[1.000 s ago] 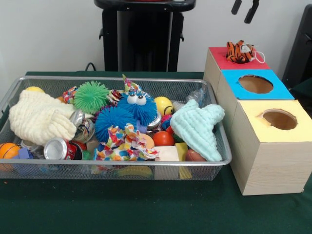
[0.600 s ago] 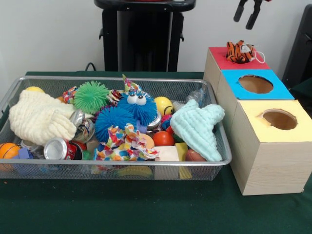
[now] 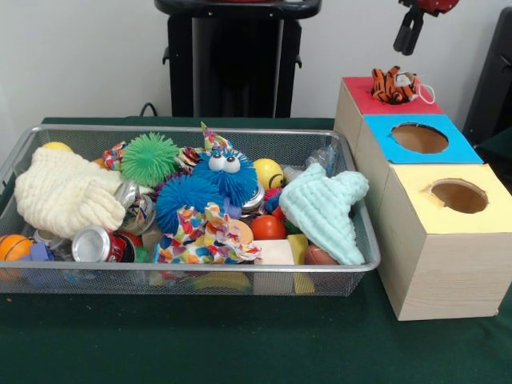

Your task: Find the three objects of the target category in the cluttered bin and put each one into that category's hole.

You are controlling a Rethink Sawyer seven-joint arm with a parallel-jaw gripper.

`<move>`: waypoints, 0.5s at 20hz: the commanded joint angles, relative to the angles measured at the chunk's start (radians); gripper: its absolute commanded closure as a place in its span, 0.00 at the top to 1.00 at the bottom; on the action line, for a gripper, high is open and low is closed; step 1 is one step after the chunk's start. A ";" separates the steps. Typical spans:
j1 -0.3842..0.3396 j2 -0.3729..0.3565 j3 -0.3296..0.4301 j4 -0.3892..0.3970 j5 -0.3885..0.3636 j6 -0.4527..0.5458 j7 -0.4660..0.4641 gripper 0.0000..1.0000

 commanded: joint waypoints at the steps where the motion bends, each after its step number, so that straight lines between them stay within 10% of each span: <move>1: -0.060 -0.011 0.168 0.048 0.012 -0.057 0.138 0.00; 10: -0.105 0.027 0.266 0.083 0.018 -0.165 0.160 0.00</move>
